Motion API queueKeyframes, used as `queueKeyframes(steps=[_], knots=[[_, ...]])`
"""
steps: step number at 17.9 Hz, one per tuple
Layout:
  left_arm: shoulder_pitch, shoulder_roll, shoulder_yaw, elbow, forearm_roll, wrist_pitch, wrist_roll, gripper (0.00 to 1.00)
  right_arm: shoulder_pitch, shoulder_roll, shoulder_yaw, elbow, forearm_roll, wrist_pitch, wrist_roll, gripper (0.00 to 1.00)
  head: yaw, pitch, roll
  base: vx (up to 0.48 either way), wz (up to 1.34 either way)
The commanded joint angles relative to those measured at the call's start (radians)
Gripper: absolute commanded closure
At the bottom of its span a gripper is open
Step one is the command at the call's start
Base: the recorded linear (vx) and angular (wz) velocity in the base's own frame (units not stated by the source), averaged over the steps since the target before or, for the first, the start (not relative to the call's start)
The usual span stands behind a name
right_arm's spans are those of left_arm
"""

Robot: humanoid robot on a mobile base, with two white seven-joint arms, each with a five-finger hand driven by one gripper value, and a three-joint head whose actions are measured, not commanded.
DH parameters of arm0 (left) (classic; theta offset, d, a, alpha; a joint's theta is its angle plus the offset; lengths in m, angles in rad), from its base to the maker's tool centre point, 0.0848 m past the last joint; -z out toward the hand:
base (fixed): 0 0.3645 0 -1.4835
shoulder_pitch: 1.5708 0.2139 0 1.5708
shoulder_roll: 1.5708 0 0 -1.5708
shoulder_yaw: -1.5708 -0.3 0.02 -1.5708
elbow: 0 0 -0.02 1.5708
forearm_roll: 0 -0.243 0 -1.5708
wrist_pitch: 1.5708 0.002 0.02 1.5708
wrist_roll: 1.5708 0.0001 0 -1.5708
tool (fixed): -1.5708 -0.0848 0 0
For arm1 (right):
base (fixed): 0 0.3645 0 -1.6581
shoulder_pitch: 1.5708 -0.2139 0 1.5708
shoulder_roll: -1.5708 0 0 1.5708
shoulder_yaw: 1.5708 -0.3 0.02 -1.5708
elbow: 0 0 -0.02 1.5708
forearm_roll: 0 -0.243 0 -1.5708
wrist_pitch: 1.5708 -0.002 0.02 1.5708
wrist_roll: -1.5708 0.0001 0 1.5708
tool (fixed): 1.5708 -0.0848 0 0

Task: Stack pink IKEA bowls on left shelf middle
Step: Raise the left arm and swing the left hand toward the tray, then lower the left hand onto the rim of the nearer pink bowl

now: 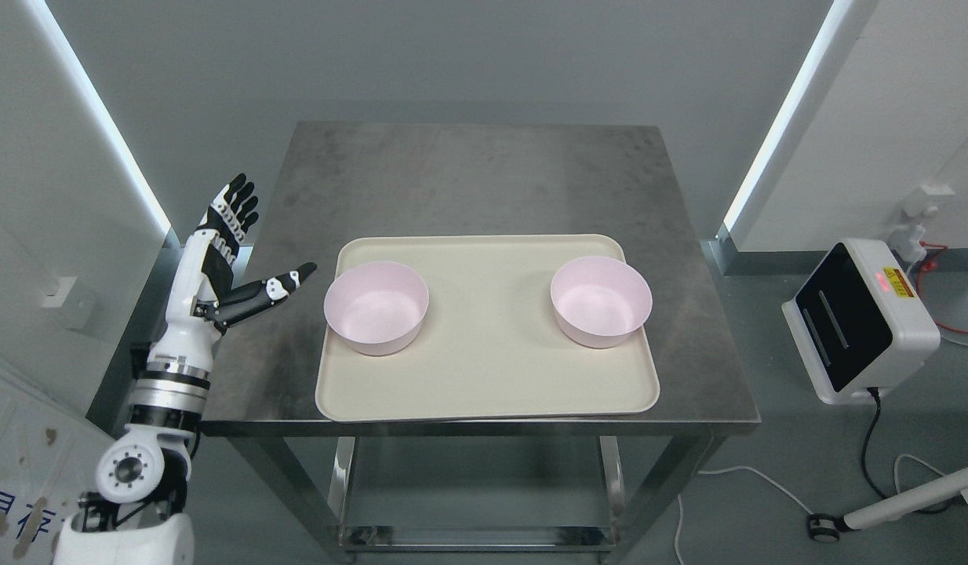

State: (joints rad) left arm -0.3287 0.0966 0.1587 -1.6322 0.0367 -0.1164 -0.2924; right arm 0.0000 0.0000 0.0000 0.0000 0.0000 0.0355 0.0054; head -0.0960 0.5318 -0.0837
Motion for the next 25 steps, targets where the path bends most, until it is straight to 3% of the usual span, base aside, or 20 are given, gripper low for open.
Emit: queueKeyframes(steps=[1,3,6,9,13,16,22,25], knots=[[-0.167,0.369,-0.072,0.118,-0.001,0.007,-0.219,0.03,0.029,-0.017,-0.012,-0.034,0.0,-0.002,0.001,0.0,0.0,0.0,0.0,0.0,0.0],[-0.214,0.49,-0.157,0.152,-0.011,0.006,-0.302,0.03,0.029,-0.017,-0.011,-0.034,0.0,-0.002,0.001,0.0,0.0,0.0,0.0,0.0,0.0],[-0.302,0.525,-0.292,0.192,-0.188,0.007,-0.388,0.02,0.029,-0.017,-0.011,-0.034,0.0,0.0,0.001,0.0,0.0,0.0,0.0,0.0,0.0],[-0.332,0.497,-0.379,0.202,-0.34,0.007,-0.427,0.01,0.029,-0.017,-0.011,-0.034,0.0,0.0,0.001,0.0,0.0,0.0,0.0,0.0,0.0],[-0.368,0.466,-0.426,0.222,-0.411,0.024,-0.534,0.07,0.029,-0.017,-0.012,-0.034,0.0,-0.002,0.001,0.0,0.0,0.0,0.0,0.0,0.0],[-0.407,0.428,-0.429,0.222,-0.416,0.131,-0.568,0.09,0.029,-0.017,-0.012,-0.034,0.0,-0.002,0.001,0.0,0.0,0.0,0.0,0.0,0.0],[-0.452,0.318,-0.493,0.222,-0.416,0.211,-0.582,0.13,0.029,-0.017,-0.011,-0.034,0.0,-0.002,0.001,0.0,0.0,0.0,0.0,0.0,0.0],[-0.503,0.301,-0.49,0.247,-0.417,0.213,-0.582,0.13,0.029,-0.017,-0.011,-0.034,0.0,0.0,0.001,0.0,0.0,0.0,0.0,0.0,0.0]])
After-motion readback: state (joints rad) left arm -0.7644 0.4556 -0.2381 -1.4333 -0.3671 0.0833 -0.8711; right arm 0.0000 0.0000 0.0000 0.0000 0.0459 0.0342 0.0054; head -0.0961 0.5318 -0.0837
